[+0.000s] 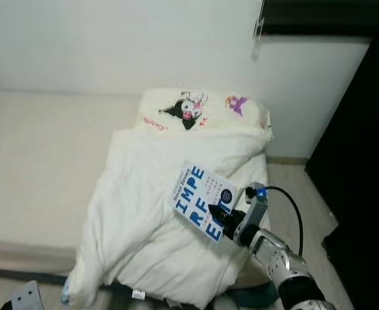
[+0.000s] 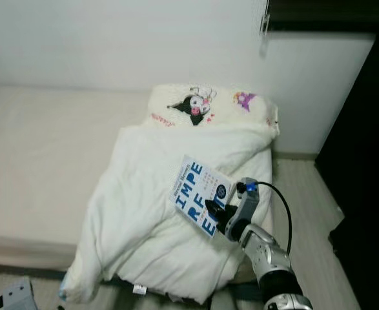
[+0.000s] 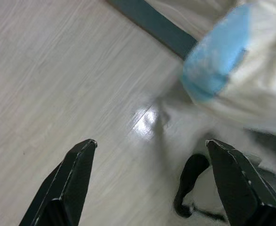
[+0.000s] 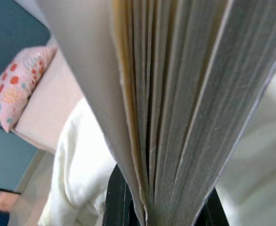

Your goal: Clean up the room

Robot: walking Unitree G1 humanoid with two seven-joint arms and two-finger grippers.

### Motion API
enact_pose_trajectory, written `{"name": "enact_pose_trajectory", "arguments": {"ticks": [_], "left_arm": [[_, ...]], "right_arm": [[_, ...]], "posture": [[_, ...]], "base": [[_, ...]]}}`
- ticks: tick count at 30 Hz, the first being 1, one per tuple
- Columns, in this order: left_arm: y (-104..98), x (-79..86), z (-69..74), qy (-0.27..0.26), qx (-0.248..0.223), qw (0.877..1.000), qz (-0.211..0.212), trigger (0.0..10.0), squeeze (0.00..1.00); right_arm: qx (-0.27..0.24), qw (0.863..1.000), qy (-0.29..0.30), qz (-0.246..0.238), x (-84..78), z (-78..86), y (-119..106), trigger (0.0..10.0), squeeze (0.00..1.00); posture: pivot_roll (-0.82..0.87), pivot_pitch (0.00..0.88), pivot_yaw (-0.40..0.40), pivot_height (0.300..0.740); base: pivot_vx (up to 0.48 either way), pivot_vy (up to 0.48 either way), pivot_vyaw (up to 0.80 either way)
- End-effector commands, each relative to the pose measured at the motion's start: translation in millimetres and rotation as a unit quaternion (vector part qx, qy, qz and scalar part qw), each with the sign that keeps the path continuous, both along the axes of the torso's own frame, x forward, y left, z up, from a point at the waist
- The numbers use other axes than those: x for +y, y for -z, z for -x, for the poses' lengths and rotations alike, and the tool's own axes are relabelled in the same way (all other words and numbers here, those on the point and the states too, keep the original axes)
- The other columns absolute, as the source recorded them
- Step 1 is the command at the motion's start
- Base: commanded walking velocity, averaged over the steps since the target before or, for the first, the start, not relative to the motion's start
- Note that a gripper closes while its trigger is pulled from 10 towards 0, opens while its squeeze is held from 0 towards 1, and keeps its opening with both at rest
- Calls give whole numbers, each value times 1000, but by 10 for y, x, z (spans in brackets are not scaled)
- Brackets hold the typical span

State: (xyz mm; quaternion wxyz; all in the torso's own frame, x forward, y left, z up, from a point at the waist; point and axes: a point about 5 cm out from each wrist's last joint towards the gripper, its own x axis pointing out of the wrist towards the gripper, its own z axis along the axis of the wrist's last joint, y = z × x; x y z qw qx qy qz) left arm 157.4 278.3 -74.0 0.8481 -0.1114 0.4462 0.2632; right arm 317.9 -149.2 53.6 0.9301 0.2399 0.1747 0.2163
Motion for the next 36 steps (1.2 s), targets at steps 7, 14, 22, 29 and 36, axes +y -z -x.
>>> {"name": "enact_pose_trajectory", "arguments": {"ticks": [7, 14, 22, 29, 36], "left_arm": [[135, -196, 161, 62, 48, 997, 9, 10000, 0], [147, -276, 130, 96, 49, 994, 14, 10000, 0], [147, -257, 145, 111, 55, 992, 12, 10000, 0], [147, -233, 161, 119, 67, 991, 11, 10000, 0], [152, -241, 167, 118, 68, 991, 9, 10000, 0]], "right_arm": [[92, 991, 20, 94, -82, 270, 505, 0, 0], [182, 969, 38, 163, -200, 655, 912, 0, 0], [183, 967, 43, 171, -189, 718, 966, 0, 0], [146, 963, -21, 225, -87, 696, 955, 10000, 0], [150, 960, -17, 235, -73, 720, 981, 10000, 0]], "posture": [[-126, 62, 6, 722], [-115, 60, 2, 740], [-117, 58, 8, 740], [-120, 53, 12, 740], [-115, 53, 8, 740]], "base": [[0, 0, 0], [0, 0, 0], [0, 0, 0], [-109, 175, 411], [-261, 405, 761]]}}
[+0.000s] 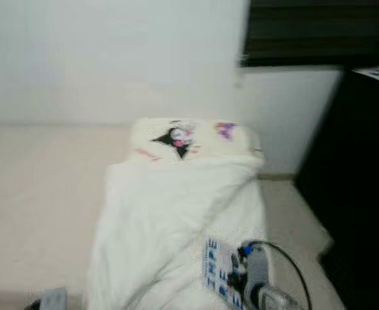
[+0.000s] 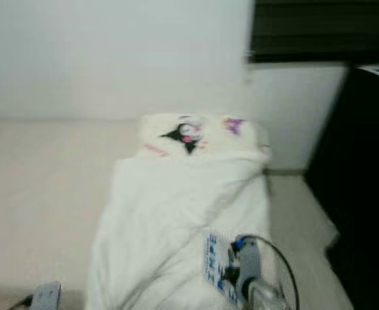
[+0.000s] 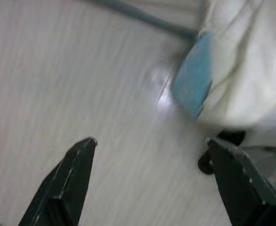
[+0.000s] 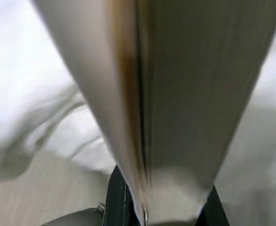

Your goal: Clean up the room

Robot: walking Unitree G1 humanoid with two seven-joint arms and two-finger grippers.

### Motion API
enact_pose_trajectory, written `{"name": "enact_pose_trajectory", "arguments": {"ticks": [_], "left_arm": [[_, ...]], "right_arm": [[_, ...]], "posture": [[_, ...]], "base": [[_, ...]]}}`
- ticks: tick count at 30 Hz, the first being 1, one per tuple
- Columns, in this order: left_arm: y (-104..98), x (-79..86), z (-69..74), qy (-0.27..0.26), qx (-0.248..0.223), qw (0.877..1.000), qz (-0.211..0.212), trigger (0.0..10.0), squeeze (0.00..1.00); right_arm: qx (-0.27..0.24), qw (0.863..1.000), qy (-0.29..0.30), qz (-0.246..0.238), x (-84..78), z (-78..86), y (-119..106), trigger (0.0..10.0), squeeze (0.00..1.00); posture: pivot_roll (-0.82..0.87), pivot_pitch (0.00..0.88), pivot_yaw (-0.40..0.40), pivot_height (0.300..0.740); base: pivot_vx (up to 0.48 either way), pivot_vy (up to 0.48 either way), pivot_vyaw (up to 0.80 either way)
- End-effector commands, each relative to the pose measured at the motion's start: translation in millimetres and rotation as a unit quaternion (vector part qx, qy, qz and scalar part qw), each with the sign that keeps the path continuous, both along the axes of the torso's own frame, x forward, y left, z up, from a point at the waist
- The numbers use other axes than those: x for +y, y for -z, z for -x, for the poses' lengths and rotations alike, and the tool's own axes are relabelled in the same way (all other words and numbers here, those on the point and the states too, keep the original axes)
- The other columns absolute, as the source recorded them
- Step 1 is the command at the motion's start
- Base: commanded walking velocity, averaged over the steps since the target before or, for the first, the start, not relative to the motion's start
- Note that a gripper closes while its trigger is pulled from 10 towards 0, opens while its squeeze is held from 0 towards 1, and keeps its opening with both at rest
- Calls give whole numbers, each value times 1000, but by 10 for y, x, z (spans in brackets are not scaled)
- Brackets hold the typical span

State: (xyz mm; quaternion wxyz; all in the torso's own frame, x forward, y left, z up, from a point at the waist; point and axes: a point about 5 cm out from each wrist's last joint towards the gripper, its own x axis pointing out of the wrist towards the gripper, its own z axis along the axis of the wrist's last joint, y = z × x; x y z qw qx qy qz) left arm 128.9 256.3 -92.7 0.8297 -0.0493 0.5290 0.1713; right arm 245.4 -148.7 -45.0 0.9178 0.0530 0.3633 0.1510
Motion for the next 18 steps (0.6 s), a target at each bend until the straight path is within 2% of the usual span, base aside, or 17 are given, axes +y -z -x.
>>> {"name": "enact_pose_trajectory", "arguments": {"ticks": [1, 6, 18], "left_arm": [[-31, -25, -112, 6, -14, 1000, -1, 10000, 0], [-27, -33, -108, 5, -12, 1000, -2, 10000, 0], [-32, -73, -148, 21, -20, 1000, 5, 10000, 0]], "right_arm": [[-4, 1000, -1, 15, -79, -1, -2, 10000, 0], [-7, 1000, 1, 17, -95, 4, 0, 10000, 0], [-23, 1000, 8, 15, -115, -43, -39, 10000, 0]], "posture": [[-115, 56, 7, 740], [-119, 57, 7, 740], [-125, 63, 6, 740]], "base": [[-262, 405, 756], [-267, 402, 756], [0, 0, 760]]}}
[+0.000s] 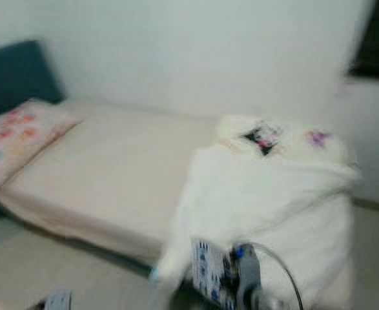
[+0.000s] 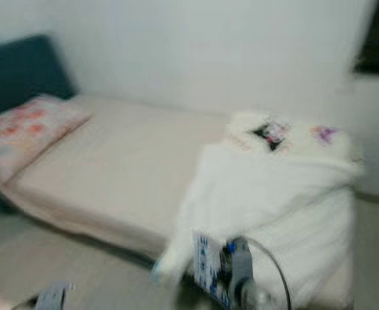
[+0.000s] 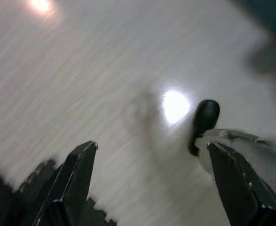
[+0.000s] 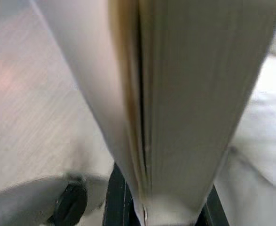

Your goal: Clean up the room

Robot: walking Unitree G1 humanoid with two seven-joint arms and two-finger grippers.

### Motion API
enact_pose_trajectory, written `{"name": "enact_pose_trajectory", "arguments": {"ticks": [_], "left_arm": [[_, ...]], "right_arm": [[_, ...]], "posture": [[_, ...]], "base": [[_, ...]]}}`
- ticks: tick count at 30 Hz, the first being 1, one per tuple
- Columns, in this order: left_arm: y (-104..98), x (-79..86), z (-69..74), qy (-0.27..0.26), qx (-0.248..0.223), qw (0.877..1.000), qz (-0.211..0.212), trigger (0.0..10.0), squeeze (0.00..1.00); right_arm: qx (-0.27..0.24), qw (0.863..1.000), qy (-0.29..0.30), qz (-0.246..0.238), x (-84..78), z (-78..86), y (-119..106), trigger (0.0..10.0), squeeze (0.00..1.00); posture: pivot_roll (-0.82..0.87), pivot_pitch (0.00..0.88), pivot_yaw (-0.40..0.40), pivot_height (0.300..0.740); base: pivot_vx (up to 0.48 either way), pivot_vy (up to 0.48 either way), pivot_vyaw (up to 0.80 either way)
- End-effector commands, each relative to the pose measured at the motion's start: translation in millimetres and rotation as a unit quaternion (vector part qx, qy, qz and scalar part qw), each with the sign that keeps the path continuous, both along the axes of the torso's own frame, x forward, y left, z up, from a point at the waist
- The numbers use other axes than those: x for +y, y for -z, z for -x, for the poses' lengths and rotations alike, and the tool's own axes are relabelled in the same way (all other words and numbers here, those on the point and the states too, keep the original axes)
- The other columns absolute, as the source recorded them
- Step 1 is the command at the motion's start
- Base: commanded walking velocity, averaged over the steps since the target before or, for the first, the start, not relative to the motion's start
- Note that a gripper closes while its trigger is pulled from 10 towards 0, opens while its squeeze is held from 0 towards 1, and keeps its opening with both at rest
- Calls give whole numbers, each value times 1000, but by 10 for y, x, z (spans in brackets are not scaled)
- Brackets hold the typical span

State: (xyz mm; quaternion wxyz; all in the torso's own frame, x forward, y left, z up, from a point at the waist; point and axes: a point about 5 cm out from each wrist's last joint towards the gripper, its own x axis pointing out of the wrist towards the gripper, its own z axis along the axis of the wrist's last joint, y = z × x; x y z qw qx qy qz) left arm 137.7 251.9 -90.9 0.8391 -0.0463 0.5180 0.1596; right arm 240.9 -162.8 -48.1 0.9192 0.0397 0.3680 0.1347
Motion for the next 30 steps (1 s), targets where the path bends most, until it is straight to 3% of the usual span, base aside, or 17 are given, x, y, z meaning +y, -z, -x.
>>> {"name": "enact_pose_trajectory", "arguments": {"ticks": [1, 7, 30], "left_arm": [[-15, -32, -66, 13, -8, 1000, 4, 10000, 0], [-19, -46, -82, 23, -13, 1000, 14, 10000, 0], [-24, -46, -94, 38, -10, 999, 16, 10000, 0]], "right_arm": [[-31, 999, 0, -6, 31, -109, -87, 10000, 0], [-52, 998, 18, -18, 30, -181, -148, 10000, 0], [-82, 996, 11, -20, 59, -292, -246, 10000, 0]], "posture": [[-125, 62, 6, 740], [-126, 60, 4, 740], [-126, 57, 9, 740]], "base": [[0, 0, 763], [48, 0, 633], [480, 0, 0]]}}
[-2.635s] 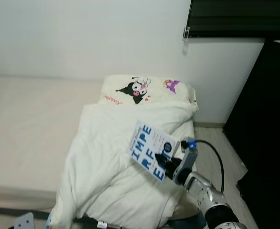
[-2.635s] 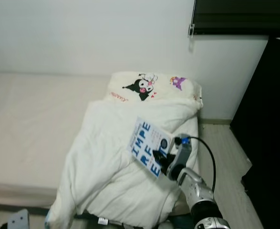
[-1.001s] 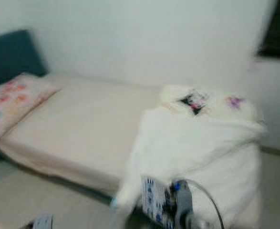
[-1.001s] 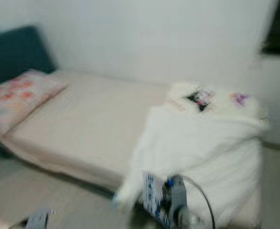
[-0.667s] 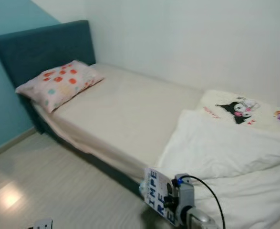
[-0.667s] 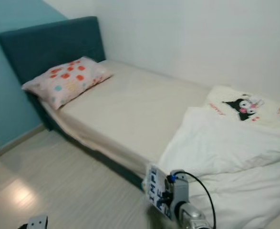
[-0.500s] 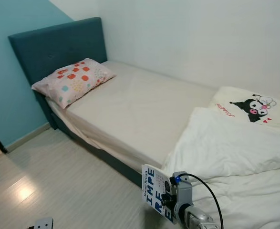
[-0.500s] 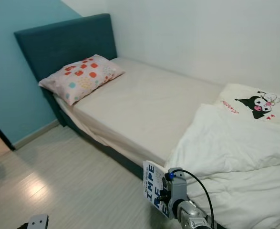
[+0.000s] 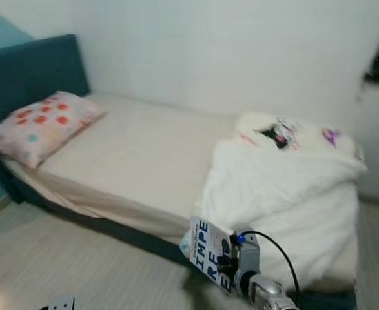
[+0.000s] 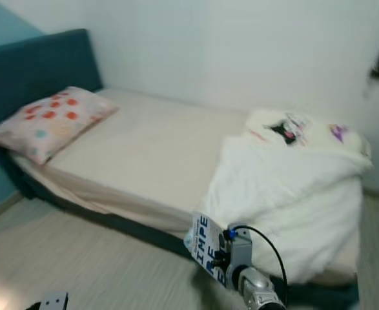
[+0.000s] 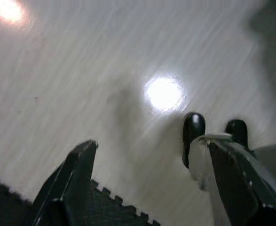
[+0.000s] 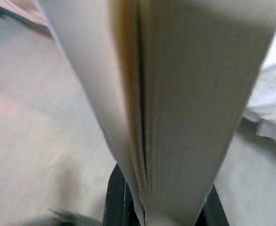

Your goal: Clean up the room

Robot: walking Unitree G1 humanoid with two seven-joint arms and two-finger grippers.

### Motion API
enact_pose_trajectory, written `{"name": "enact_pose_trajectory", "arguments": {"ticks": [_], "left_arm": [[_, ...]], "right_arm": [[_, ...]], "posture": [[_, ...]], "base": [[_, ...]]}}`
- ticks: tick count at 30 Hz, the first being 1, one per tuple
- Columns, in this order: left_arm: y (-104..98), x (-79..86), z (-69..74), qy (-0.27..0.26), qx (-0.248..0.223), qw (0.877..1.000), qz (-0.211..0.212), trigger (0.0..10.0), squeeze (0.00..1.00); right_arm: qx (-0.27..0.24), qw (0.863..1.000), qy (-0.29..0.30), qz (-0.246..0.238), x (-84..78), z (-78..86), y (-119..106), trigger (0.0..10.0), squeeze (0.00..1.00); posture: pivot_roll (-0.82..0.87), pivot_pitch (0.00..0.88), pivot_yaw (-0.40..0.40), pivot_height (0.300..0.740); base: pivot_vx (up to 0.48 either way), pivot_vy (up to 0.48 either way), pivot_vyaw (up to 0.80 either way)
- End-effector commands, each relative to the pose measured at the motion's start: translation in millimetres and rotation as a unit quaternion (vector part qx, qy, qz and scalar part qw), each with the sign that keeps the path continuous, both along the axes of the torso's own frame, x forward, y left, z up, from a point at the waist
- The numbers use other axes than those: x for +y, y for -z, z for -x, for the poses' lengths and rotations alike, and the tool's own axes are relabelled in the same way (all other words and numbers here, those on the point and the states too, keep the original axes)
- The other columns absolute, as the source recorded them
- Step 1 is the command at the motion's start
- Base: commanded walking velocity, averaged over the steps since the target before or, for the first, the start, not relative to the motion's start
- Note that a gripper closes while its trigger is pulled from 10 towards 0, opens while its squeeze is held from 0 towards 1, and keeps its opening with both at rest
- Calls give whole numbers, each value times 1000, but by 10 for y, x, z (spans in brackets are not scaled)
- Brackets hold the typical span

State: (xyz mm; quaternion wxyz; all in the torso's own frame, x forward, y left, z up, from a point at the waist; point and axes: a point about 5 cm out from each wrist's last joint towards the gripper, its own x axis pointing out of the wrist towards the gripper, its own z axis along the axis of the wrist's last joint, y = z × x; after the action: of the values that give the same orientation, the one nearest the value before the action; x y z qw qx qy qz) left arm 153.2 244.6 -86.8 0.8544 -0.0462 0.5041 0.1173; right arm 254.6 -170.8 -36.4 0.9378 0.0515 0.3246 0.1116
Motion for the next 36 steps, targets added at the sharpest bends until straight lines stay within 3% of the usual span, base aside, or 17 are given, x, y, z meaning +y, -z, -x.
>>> {"name": "enact_pose_trajectory", "arguments": {"ticks": [1, 10, 22, 36], "left_arm": [[17, 29, 63, 2, 11, 1000, -3, 10000, 0], [18, 37, 71, 5, 14, 1000, -5, 10000, 0], [17, 40, 72, 10, 15, 1000, -4, 10000, 0], [17, 39, 72, 13, 16, 1000, -6, 10000, 0]], "right_arm": [[-39, 999, -23, -11, 148, -155, -131, 10000, 0], [-45, 999, -20, -13, 156, -162, -139, 10000, 0], [-58, 998, -21, -16, 160, -220, -193, 10000, 0], [-73, 997, -28, -27, 180, -265, -246, 10000, 0]], "posture": [[-126, 57, 9, 740], [-127, 60, 11, 740], [-133, 62, 15, 740], [-139, 61, 15, 740]], "base": [[480, 0, 800], [480, 0, 715], [480, 0, 0], [480, 0, 779]]}}
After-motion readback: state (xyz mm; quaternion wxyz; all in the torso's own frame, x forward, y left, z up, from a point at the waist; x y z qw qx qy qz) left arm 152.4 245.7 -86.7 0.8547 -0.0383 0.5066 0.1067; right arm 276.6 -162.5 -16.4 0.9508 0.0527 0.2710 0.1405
